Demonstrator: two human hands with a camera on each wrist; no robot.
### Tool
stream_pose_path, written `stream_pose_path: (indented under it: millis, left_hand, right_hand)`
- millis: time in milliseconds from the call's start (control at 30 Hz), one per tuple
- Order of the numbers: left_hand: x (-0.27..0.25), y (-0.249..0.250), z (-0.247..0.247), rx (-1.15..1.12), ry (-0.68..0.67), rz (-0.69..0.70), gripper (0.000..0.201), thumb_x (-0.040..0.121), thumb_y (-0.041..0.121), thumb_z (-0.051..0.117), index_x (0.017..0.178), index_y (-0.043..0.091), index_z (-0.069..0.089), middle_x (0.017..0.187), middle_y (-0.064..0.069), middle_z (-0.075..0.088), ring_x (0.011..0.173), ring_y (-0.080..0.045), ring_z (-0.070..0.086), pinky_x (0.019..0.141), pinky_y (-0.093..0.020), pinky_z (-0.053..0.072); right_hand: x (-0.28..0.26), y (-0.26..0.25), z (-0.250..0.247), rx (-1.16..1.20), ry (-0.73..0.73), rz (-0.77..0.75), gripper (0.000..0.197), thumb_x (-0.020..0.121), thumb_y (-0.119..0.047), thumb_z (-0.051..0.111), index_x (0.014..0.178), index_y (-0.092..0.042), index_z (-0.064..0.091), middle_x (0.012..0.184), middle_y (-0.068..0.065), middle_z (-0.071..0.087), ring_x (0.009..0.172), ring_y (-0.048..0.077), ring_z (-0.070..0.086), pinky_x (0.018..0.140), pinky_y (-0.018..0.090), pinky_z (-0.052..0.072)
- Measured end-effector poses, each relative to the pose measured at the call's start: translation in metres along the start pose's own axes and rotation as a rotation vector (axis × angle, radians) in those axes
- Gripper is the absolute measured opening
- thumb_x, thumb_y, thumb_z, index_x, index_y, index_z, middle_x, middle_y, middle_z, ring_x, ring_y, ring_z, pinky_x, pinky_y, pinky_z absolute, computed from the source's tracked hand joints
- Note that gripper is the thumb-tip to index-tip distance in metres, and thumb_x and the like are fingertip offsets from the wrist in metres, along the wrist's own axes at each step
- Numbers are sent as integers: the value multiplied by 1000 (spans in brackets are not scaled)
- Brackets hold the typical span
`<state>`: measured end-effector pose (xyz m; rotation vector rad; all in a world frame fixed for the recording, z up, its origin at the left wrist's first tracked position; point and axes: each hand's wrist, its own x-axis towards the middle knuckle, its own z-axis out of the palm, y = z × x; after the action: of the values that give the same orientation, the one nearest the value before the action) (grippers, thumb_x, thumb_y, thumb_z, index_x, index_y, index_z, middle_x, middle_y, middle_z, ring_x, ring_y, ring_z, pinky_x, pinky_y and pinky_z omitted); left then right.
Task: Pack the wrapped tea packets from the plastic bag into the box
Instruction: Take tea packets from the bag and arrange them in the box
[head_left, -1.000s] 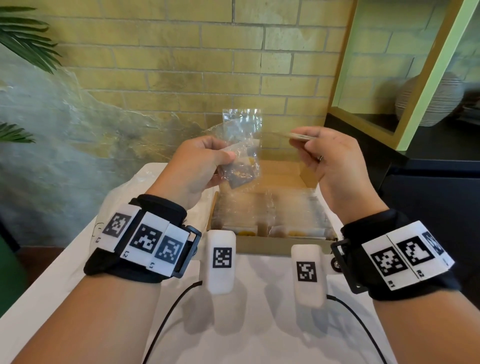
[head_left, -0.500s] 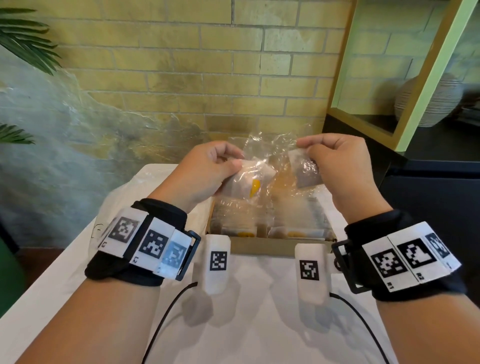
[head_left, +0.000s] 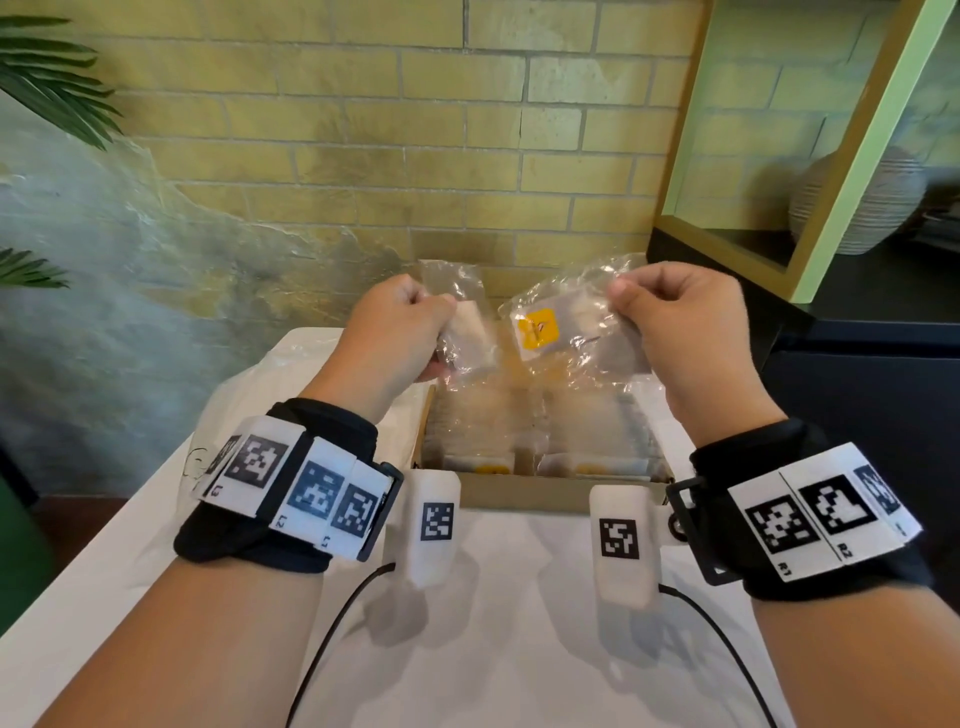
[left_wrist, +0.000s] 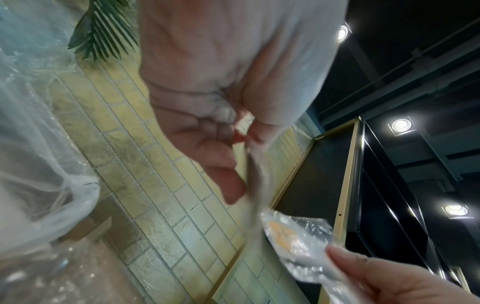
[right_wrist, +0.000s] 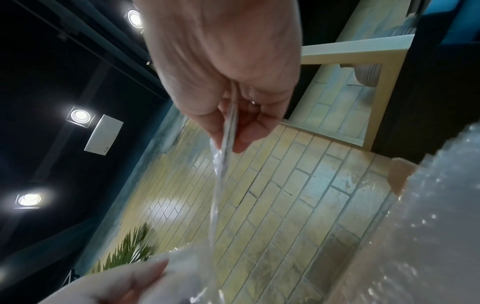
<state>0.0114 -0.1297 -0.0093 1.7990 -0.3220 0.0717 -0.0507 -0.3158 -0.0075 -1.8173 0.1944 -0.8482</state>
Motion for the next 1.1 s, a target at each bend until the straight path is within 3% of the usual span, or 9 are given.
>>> stream_pose_path:
  millis: [100, 233, 400, 500, 567, 733, 833, 967, 1100]
  left_hand:
    - [-2, 2, 3, -79, 2, -55, 32, 93, 18, 48, 62, 16, 43, 62, 0, 46, 54, -12, 50, 52, -25, 45]
    - [-5, 3, 12, -127, -83, -60, 31, 92, 21, 50, 61, 16, 49, 63, 1, 44, 68, -14, 50, 62, -27, 49]
    - [-7, 5, 16, -250, -144, -54, 37, 90, 22, 55, 53, 19, 51, 57, 8, 51, 79, -13, 51, 77, -33, 48]
    - [-9, 6, 13, -244, -184, 25, 51, 90, 22, 54, 40, 20, 56, 95, 17, 65, 109, -5, 51, 88, -34, 42]
    - [-11, 7, 13, -259, -221, 40, 49, 90, 25, 54, 42, 20, 63, 119, 16, 58, 123, 2, 43, 93, -33, 38]
    - [-13, 7, 15, -318, -263, -14, 28, 93, 28, 53, 75, 21, 73, 93, 4, 68, 80, -10, 56, 74, -27, 45]
    - [-14, 6, 14, -317, -252, -6, 9, 89, 16, 60, 87, 18, 69, 91, 1, 69, 78, -11, 61, 66, -21, 50]
    - [-13, 3, 16, -280, -217, 6, 27, 80, -6, 65, 88, 20, 65, 89, 2, 66, 70, -10, 60, 54, -11, 49]
    - [-10, 3, 14, -361, -108, 54, 35, 77, -10, 65, 94, 21, 63, 101, 3, 63, 75, -8, 61, 55, -12, 49]
  right_hand:
    - [0, -2, 1, 12, 64, -46, 11, 85, -18, 66, 74, -21, 66, 69, 0, 64, 64, 12, 58, 72, 35, 53]
    - [-4, -4, 7, 31, 22, -41, 8, 86, -17, 65, 79, -16, 68, 65, -2, 62, 58, 8, 56, 67, 34, 54]
    - [-7, -1, 14, 67, 84, -21, 13, 87, -18, 63, 74, -22, 67, 68, 0, 62, 69, 18, 59, 79, 47, 56]
    - [-7, -1, 15, 61, 94, -30, 13, 87, -20, 63, 75, -22, 67, 67, -1, 60, 67, 17, 56, 79, 47, 55]
    - [-7, -2, 17, 53, 54, -50, 13, 87, -18, 63, 75, -20, 68, 67, -1, 61, 68, 18, 57, 78, 45, 55]
    - [-10, -2, 20, 51, 51, -70, 19, 87, -17, 63, 69, -23, 65, 59, -4, 58, 58, 11, 53, 63, 33, 49]
    - [-9, 0, 17, 89, 104, -66, 13, 87, -18, 62, 76, -21, 68, 67, -2, 61, 65, 12, 54, 70, 34, 51]
    - [-8, 2, 19, 105, 103, -72, 13, 88, -16, 61, 79, -22, 68, 77, 0, 65, 73, 11, 58, 76, 33, 52]
    - [-8, 3, 20, 45, 39, -59, 15, 87, -17, 63, 73, -19, 68, 60, -3, 58, 56, 11, 51, 69, 31, 51]
